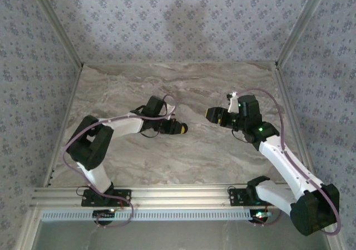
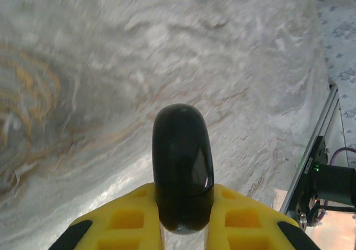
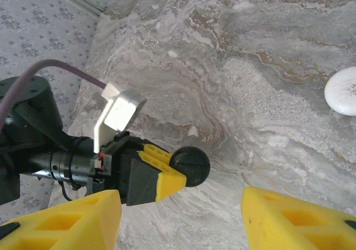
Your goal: Insert the wireless bluetooth earbuds into the charging case
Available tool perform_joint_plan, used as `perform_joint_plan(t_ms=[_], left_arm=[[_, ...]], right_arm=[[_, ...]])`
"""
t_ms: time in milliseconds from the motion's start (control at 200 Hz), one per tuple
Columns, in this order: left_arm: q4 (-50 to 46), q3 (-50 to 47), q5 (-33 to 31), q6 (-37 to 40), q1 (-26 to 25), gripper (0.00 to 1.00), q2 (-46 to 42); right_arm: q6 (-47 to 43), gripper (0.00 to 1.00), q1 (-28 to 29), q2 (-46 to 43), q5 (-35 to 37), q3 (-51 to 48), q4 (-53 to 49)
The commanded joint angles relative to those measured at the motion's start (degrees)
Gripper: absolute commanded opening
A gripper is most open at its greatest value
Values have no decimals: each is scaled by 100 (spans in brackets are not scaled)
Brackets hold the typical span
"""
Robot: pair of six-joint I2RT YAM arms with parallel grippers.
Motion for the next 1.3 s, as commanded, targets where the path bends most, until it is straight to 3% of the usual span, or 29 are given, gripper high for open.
perform_joint_plan(t_ms=[0, 205, 395, 570, 685, 695, 705, 715, 794, 849, 1054, 1229, 1294], left_arm=[[-742, 356, 184, -157, 24, 12, 170], [-1086, 452, 83, -261, 44, 13, 567], [-1443, 483, -232, -191, 109, 21, 604], [-1968, 527, -731, 31, 396, 50, 249], [-2353, 530, -1141, 231, 699, 58, -226], [-2378, 527, -1184, 248, 729, 60, -280], [-2409, 530, -1226, 266, 758, 61, -331], [-2427, 520, -1265, 279, 789, 63, -385], [-2597, 499, -1637, 382, 1098, 79, -843], [-2614, 456, -1964, 450, 1326, 99, -1199], [-1681, -212, -3852, 717, 2289, 99, -2607], [-133, -1326, -5062, 1260, 2771, 100, -3093], [543, -1778, -5148, 1476, 2923, 100, -3099]], right_arm=[[86, 61, 19, 35, 105, 1, -153], [-31, 61, 8, 32, 172, 104, -552], [-188, 61, -71, -79, 237, 176, -984], [-544, 65, -441, -126, 407, 227, -1136], [-1023, 72, -762, -58, 815, 188, -1091], [-1068, 78, -789, -50, 876, 180, -1084], [-1113, 94, -822, -41, 924, 165, -1071], [-1146, 99, -856, -32, 980, 159, -1048], [-1500, 100, -1105, 31, 1466, -25, -735], [-1704, 100, -1260, 49, 1859, -253, -328], [-2482, 100, -1678, 155, 2977, -1468, 1842], [-3069, 100, -1882, 578, 3084, -1792, 2896], [-3280, 100, -1909, 794, 3042, -1977, 3532]])
